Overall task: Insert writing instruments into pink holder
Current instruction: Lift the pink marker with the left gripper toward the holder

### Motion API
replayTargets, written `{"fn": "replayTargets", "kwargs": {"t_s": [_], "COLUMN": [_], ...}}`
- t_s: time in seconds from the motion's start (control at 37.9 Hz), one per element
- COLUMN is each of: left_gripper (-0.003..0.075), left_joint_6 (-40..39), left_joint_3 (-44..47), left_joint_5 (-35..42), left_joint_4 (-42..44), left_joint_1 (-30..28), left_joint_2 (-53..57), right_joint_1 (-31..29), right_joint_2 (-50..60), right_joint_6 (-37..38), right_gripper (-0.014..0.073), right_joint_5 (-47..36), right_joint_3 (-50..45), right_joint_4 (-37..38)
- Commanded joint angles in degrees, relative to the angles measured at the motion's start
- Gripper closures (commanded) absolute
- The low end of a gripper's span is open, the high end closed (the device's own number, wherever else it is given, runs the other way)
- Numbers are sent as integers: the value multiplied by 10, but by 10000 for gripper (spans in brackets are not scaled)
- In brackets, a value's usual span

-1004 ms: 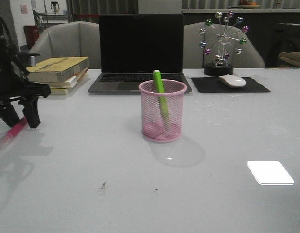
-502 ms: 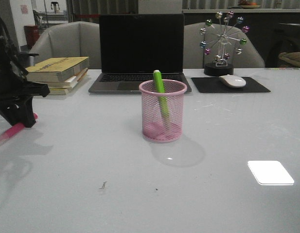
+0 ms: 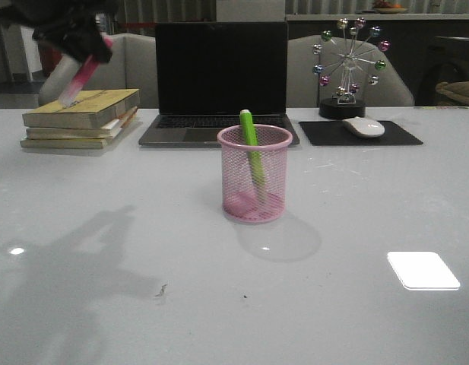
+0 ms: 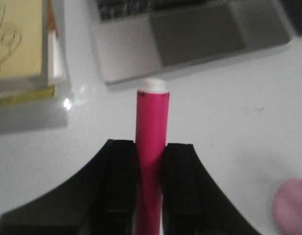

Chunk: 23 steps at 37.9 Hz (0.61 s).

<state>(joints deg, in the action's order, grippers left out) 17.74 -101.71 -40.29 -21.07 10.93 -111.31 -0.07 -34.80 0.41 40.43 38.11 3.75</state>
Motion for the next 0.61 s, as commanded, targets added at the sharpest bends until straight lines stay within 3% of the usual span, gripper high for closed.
{"fn": "replayTargets", "kwargs": {"t_s": [0.0,0.26,0.58], "left_gripper": [629,629,629], "left_joint_6": [25,27,27], "left_joint_3": [-19,-2,132], "left_joint_5": [77,224,459], "left_joint_4": [-28,-28,-67], "left_joint_1": [38,148,243], "left_joint_2": [60,72,72], "right_joint_1": [-3,-3,-3], "right_joint_2": [1,1,1], "right_joint_6": [-4,-4,-4], "right_gripper": [211,211,211], "right_joint_5": [-40,-31,6], "right_joint_3": [16,16,16], "right_joint_4": [6,6,39]}}
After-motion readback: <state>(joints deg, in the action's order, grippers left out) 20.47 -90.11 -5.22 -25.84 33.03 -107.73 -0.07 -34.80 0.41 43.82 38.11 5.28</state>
